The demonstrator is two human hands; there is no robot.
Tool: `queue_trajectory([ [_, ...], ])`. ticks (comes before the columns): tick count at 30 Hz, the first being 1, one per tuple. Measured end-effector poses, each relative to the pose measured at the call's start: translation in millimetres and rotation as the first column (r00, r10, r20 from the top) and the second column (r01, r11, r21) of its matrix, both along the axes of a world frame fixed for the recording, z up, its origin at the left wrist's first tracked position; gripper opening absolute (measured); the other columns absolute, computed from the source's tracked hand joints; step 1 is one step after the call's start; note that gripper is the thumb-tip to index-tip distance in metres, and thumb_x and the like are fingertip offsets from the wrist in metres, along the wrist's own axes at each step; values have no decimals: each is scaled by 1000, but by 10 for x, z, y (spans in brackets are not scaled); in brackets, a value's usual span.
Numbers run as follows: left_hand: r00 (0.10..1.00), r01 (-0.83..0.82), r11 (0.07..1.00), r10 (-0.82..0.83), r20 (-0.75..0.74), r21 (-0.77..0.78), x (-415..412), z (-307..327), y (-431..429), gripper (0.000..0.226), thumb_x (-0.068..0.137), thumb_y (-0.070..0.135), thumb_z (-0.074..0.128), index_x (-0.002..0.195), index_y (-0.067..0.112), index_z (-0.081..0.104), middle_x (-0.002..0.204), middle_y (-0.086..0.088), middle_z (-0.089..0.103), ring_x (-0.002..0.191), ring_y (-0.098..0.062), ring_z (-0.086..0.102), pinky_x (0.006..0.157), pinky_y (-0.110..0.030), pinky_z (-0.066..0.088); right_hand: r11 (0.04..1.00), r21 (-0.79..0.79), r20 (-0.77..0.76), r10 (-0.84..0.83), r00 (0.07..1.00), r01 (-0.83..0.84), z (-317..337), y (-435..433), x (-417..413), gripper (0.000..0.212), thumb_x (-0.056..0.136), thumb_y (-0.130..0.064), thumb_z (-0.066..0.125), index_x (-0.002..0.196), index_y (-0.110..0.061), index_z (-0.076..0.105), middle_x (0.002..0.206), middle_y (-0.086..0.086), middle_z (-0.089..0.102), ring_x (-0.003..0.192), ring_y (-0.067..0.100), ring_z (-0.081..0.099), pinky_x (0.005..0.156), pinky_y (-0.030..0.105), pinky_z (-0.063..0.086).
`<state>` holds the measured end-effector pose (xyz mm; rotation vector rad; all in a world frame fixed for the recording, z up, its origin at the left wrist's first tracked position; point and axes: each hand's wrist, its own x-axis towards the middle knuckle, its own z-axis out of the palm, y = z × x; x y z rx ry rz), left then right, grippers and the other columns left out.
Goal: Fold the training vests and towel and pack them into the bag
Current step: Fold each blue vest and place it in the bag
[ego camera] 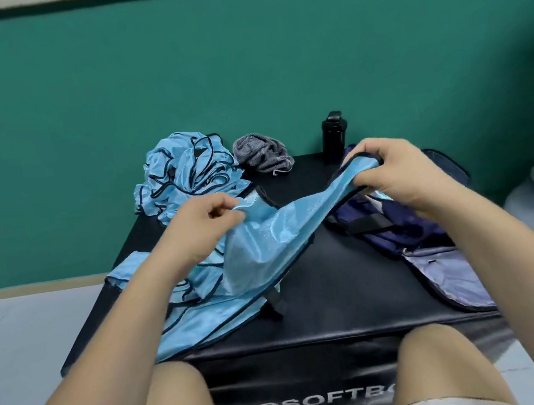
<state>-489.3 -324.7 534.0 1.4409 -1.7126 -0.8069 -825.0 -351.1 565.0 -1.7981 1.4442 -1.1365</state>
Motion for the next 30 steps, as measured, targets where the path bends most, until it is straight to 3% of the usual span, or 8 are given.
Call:
queue_trajectory([
  [5, 999, -52, 988, 53, -2, -148, 40, 445, 190, 10, 95, 26, 78, 87, 20, 75, 69, 7, 60, 63, -10, 47, 66, -31, 39, 999, -44, -101, 15, 995, -20, 358, 318, -33, 6, 90, -12, 71, 86, -8, 70, 74, 8, 65, 65, 14, 59, 72, 39, 53],
  [10, 969, -244, 944, 227, -98, -221, 209, 764, 188, 14, 90, 32, 81, 80, 27, 72, 60, 11, 55, 53, -15, 46, 60, -31, 38, 1000, -11, 126, 5, 992, -4, 762, 526, -57, 17, 101, -16, 68, 106, -1, 72, 91, 13, 72, 78, 27, 72, 79, 46, 65],
  [12, 954, -254, 954, 220, -206, -158, 270, 797, 157, 5, 93, 23, 78, 91, 24, 73, 70, -4, 66, 54, -18, 59, 60, -32, 48, 1000, -15, 136, 2, 991, 0, 907, 603, -39, 16, 102, -18, 65, 104, -4, 72, 86, 9, 73, 73, 26, 73, 75, 44, 65],
  [14, 947, -161, 985, 138, -289, -57, 278, 742, 173, 24, 96, 14, 75, 119, 13, 67, 91, -18, 74, 71, -20, 74, 66, -30, 58, 1000, -2, 101, -8, 995, 9, 992, 647, -13, 14, 101, -19, 65, 101, -8, 73, 83, 9, 75, 66, 23, 73, 72, 41, 65],
  [16, 961, -73, 997, 79, -265, 31, 324, 539, 195, 42, 98, 17, 75, 135, 18, 57, 107, -14, 77, 91, -22, 79, 81, -34, 61, 999, 31, 25, -31, 999, 30, 1003, 658, 10, 16, 98, -18, 65, 101, -3, 71, 82, 17, 74, 63, 23, 73, 72, 43, 67],
  [22, 992, -114, 968, 123, -24, 222, 608, -274, 186, 23, 98, 27, 75, 119, 24, 68, 107, -2, 80, 93, -16, 79, 81, -37, 58, 979, 169, -263, -67, 962, 114, 630, 466, -57, 13, 94, -11, 63, 84, -3, 64, 74, 21, 72, 68, 37, 78, 67, 49, 67],
  [26, 977, -215, 944, 207, 60, 250, 750, -597, 67, 12, 97, 24, 74, 109, 20, 74, 104, -4, 78, 90, -18, 78, 72, -34, 54, 940, 293, -540, 10, 842, 177, 272, 286, -198, 17, 95, -12, 61, 84, -1, 66, 67, 18, 74, 58, 31, 74, 59, 42, 64],
  [30, 947, -322, 916, 312, 81, 238, 925, -827, -130, 7, 94, 24, 76, 97, 17, 78, 104, -6, 76, 88, -22, 78, 70, -33, 55, 884, 415, -831, 271, 486, 215, 14, 173, -210, 18, 81, -25, 70, 84, -7, 70, 66, 3, 67, 59, 25, 60, 58, 31, 49],
])
